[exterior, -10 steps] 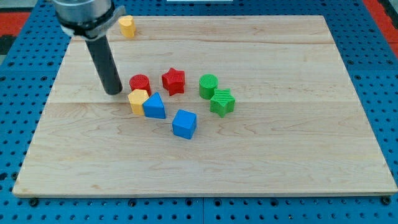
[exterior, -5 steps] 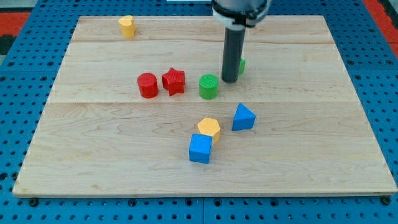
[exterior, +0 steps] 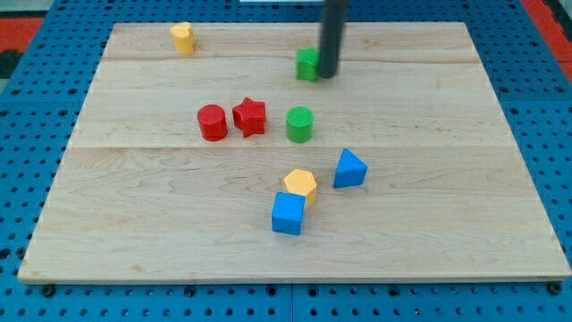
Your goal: Push the green star to the centre
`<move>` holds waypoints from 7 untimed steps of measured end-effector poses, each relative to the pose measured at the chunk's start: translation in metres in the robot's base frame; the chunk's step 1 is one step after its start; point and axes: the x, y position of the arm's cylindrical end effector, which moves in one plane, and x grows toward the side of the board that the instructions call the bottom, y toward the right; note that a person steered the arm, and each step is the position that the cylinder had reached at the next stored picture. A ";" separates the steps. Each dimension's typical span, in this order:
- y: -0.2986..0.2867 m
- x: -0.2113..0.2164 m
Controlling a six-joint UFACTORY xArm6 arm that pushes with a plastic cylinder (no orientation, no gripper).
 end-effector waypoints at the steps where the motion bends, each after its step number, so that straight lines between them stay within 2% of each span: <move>1: -0.013 0.003; 3: -0.105 0.003; 4: -0.112 -0.011; 5: -0.085 -0.014; 6: -0.071 0.010; 7: -0.045 -0.001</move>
